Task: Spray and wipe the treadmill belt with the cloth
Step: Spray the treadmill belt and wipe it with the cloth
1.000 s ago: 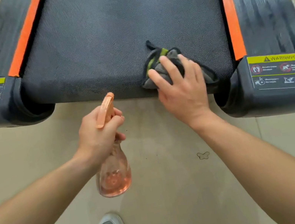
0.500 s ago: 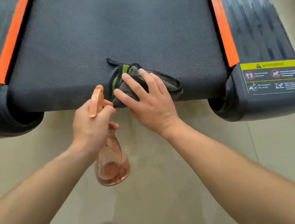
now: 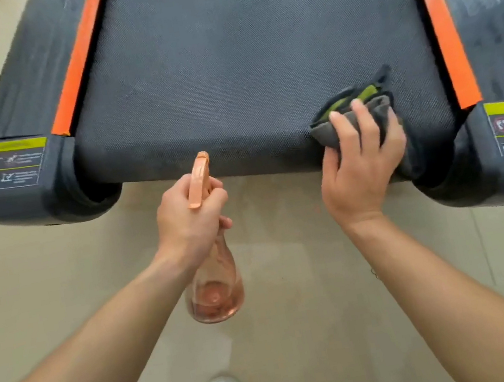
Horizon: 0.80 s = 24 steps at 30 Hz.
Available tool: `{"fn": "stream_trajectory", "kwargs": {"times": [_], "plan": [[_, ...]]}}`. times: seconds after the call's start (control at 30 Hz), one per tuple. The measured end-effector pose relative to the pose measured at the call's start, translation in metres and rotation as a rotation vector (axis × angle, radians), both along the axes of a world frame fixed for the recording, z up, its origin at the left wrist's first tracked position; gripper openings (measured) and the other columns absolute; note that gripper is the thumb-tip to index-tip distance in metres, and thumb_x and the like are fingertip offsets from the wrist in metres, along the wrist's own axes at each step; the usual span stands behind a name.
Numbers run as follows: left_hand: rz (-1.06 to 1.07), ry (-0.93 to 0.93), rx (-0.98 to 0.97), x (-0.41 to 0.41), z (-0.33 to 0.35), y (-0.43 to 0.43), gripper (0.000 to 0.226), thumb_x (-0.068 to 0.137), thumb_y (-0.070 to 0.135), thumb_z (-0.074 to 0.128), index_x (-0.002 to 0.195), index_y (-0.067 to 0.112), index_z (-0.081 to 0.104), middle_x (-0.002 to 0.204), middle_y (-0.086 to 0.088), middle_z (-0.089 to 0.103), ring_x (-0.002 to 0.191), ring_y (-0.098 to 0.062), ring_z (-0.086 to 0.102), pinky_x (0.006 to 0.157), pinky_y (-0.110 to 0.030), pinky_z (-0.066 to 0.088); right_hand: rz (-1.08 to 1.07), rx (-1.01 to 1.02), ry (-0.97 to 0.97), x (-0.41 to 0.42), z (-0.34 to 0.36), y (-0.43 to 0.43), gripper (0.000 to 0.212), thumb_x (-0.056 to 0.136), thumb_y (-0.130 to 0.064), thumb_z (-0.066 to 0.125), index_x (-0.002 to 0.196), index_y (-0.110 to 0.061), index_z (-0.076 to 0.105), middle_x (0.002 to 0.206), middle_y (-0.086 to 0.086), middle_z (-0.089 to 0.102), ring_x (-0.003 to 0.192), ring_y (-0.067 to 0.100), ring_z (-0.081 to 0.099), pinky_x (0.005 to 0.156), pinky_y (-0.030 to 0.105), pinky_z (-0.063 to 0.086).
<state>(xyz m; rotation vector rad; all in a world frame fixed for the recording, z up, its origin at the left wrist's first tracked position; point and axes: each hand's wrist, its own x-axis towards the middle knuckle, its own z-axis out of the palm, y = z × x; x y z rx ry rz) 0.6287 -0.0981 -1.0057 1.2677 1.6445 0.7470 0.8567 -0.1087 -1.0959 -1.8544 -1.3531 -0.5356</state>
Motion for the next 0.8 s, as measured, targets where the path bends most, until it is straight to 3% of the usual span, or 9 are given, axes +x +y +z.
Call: {"fn": "stream_trajectory", "kwargs": {"times": [0.1, 0.17, 0.3, 0.4, 0.57, 0.67, 0.8], "plan": [[-0.060, 0.032, 0.013, -0.011, -0.006, -0.005, 0.004, 0.077, 0.018, 0.068, 0.079, 0.019, 0.065, 0.067, 0.006, 0.064, 0.047, -0.023, 0.068, 0.049, -0.023, 0.045, 0.265, -0.058, -0.219, -0.050, 0.011, 0.025, 0.030, 0.097, -0.020, 0.058, 0.124, -0.022, 0.070, 0.137, 0.010, 0.065, 0.124, 0.049, 0.057, 0.106, 0.057, 0.043], [-0.078, 0.023, 0.008, -0.015, -0.008, -0.008, 0.007, 0.073, 0.022, 0.065, 0.079, 0.020, 0.065, 0.062, 0.009, 0.063, 0.049, -0.027, 0.069, 0.050, -0.025, 0.047, 0.322, -0.064, -0.270, -0.062, 0.016, 0.038, 0.030, 0.098, -0.023, 0.056, 0.123, -0.025, 0.071, 0.135, 0.007, 0.067, 0.120, 0.045, 0.061, 0.104, 0.054, 0.045], [-0.101, -0.026, -0.056, -0.017, -0.013, -0.016, 0.016, 0.070, 0.024, 0.062, 0.083, 0.016, 0.067, 0.071, 0.004, 0.066, 0.047, -0.022, 0.067, 0.050, -0.024, 0.046, 0.205, -0.078, -0.232, -0.028, 0.014, 0.022, 0.032, 0.102, -0.030, 0.052, 0.131, -0.025, 0.065, 0.139, 0.005, 0.064, 0.121, 0.043, 0.059, 0.104, 0.054, 0.045], [-0.198, -0.043, -0.098, -0.011, -0.014, -0.024, 0.021, 0.068, 0.023, 0.059, 0.083, 0.012, 0.067, 0.065, 0.007, 0.063, 0.046, -0.020, 0.067, 0.047, -0.022, 0.045, 0.037, -0.097, -0.162, 0.002, 0.008, 0.001, 0.034, 0.104, -0.034, 0.052, 0.134, -0.022, 0.062, 0.144, 0.006, 0.060, 0.125, 0.044, 0.056, 0.106, 0.055, 0.042], [-0.259, -0.105, -0.170, -0.006, -0.009, -0.024, 0.018, 0.069, 0.022, 0.060, 0.082, 0.012, 0.067, 0.070, -0.003, 0.064, 0.045, -0.019, 0.066, 0.047, -0.021, 0.044, 0.041, -0.105, -0.162, 0.006, 0.007, -0.003, 0.035, 0.105, -0.035, 0.051, 0.136, -0.021, 0.059, 0.145, 0.008, 0.058, 0.126, 0.043, 0.052, 0.107, 0.055, 0.040], [-0.276, -0.046, -0.185, -0.007, -0.012, -0.023, 0.016, 0.067, 0.024, 0.061, 0.076, 0.011, 0.063, 0.064, -0.002, 0.063, 0.046, -0.021, 0.068, 0.051, -0.024, 0.044, 0.046, -0.113, -0.149, 0.006, 0.007, -0.004, 0.036, 0.105, -0.035, 0.050, 0.136, -0.021, 0.058, 0.146, 0.008, 0.057, 0.126, 0.044, 0.051, 0.106, 0.055, 0.040], [-0.273, -0.041, -0.183, -0.010, -0.015, -0.021, 0.023, 0.073, 0.020, 0.066, 0.080, -0.001, 0.063, 0.066, -0.002, 0.063, 0.047, -0.020, 0.068, 0.050, -0.023, 0.045, 0.039, -0.101, -0.163, 0.006, 0.005, -0.004, 0.036, 0.104, -0.035, 0.052, 0.136, -0.021, 0.058, 0.146, 0.009, 0.057, 0.126, 0.041, 0.049, 0.107, 0.055, 0.040]]}}
